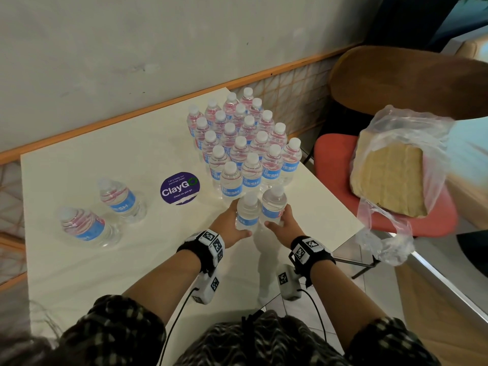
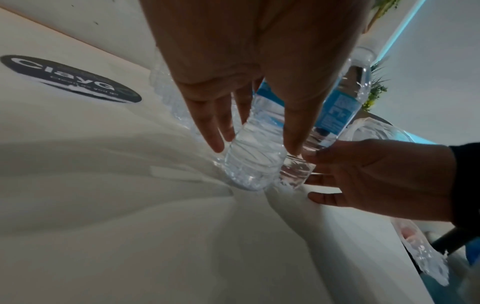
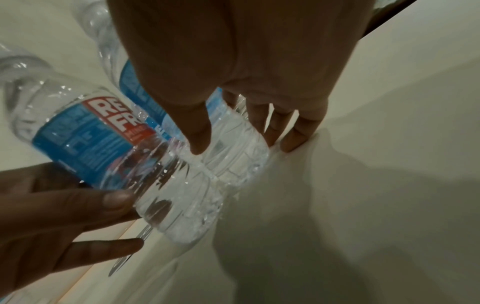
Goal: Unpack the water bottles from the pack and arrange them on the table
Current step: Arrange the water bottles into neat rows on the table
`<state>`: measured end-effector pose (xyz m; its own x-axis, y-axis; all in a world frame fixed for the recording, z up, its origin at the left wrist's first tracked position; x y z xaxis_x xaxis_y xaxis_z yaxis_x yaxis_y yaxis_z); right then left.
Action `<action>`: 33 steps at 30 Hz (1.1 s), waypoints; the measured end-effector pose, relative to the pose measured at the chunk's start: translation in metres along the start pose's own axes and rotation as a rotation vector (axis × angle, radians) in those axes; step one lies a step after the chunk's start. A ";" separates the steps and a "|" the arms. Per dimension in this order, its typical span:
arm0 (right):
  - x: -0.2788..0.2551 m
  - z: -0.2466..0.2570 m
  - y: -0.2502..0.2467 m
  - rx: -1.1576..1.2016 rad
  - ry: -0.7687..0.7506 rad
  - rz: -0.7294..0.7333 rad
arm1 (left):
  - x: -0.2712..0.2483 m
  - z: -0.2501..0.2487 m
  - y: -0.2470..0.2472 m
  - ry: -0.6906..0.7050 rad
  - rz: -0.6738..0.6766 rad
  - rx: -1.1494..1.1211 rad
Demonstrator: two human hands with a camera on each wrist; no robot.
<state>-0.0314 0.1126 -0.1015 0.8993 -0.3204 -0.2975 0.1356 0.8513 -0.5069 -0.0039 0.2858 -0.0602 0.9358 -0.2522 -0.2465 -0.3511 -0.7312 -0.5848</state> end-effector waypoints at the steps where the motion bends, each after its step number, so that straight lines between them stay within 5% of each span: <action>1: 0.000 0.001 0.001 -0.007 -0.015 0.001 | 0.000 0.001 -0.001 -0.009 -0.010 -0.001; 9: 0.008 0.006 0.002 0.036 0.011 -0.060 | 0.001 0.019 -0.004 -0.141 -0.178 -0.026; 18: 0.014 0.005 0.005 0.101 0.034 -0.004 | -0.003 0.017 -0.001 -0.127 -0.086 -0.070; 28: 0.013 0.010 0.008 0.019 -0.002 0.055 | -0.002 0.022 -0.009 -0.213 -0.245 -0.083; 33: 0.017 0.012 0.009 0.021 0.032 0.066 | 0.001 0.031 -0.008 -0.257 -0.211 -0.060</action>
<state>-0.0104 0.1199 -0.1018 0.8927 -0.2766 -0.3558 0.0857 0.8792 -0.4686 -0.0010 0.3111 -0.0802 0.9461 0.0715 -0.3158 -0.1405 -0.7880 -0.5994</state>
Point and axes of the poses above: each hand's wrist, its own x-axis towards the middle knuckle, its own y-axis out of the palm, z = x × y, the point moved 6 cm from there along x, towards the middle knuckle, and after that the axes turned 9 degrees about -z, right-handed, at the moved point
